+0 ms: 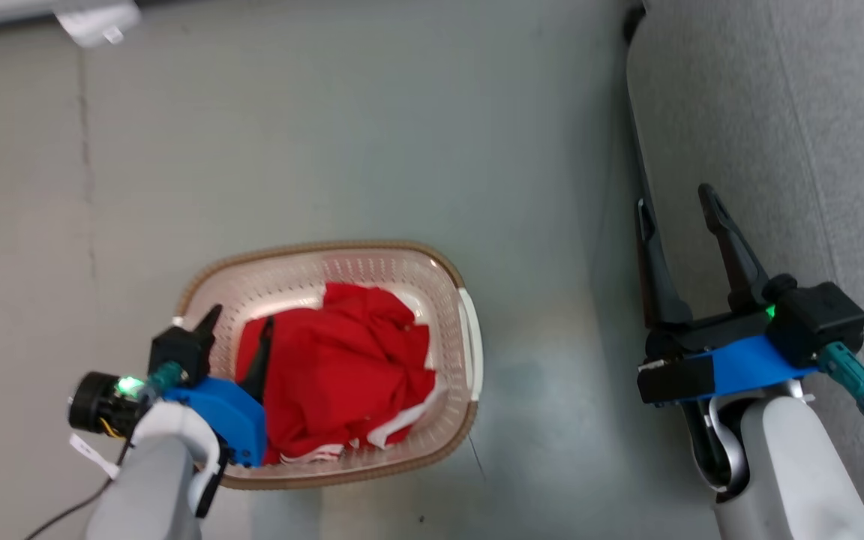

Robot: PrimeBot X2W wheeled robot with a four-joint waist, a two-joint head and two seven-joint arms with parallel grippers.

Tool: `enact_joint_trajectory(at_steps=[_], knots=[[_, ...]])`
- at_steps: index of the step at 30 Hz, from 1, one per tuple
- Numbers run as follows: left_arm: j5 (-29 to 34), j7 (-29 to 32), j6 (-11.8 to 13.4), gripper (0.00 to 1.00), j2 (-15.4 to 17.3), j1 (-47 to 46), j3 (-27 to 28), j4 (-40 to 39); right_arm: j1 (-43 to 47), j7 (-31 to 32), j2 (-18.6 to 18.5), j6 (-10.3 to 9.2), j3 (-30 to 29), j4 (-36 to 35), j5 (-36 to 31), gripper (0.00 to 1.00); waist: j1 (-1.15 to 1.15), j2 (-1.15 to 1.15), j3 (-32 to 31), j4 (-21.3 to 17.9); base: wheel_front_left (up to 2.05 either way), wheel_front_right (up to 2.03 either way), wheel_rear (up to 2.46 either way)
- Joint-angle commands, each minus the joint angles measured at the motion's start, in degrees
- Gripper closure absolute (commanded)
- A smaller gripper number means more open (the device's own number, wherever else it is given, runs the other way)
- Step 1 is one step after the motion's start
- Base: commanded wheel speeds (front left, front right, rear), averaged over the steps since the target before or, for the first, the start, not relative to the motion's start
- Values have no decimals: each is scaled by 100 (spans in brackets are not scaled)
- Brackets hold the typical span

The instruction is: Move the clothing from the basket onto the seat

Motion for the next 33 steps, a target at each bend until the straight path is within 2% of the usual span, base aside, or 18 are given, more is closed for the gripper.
enact_joint_trajectory(at_steps=[1, 7, 11, 12, 20, 24, 25, 26, 33], knots=[[16, 10, -14, 0, 67, -120, 0, 69, -111, -58, -12, -4, 19, -4, 26, 0, -1, 0, 513, -299, 0, 0, 0], [-40, 199, -59, 0, 235, -729, -27, 849, -294, -202, -10, -4, 249, 64, 164, 0, -1, 0, 1074, -573, 0, 0, 0], [21, 310, -6, 0, 355, -1027, -74, 1253, -394, -308, -9, -4, 433, 113, 276, 0, -1, 0, 1390, -764, 0, 0, 0], [16, 410, 41, 0, 424, -1292, -81, 1594, -499, -396, -8, -4, 587, 169, 389, 0, -1, 0, 1624, -901, 0, 0, 0], [-178, 522, 218, 0, 538, -1644, 78, 2086, -667, -503, -9, -4, 805, 254, 534, 0, -1, 0, 1995, -1105, 0, 0, 0], [-278, 602, 224, 0, 546, -1746, 124, 2291, -692, -532, -10, -4, 830, 300, 559, 0, -1, 0, 2074, -1156, 0, 0, 0], [-296, 593, 218, 91, 550, -1775, 118, 2318, -704, -536, -9, -4, 836, 305, 565, 0, -1, 0, 2086, -1165, 0, 0, 0], [-315, 590, 199, 100, 541, -1790, 111, 2351, -717, -543, -9, -4, 837, 310, 566, 0, -1, 0, 2094, -1170, 0, 0, 0], [-377, 536, 149, 100, 478, -1890, 60, 2514, -764, -556, -10, -4, 825, 371, 578, 0, -1, 0, 2088, -1147, 0, 0, 0]])
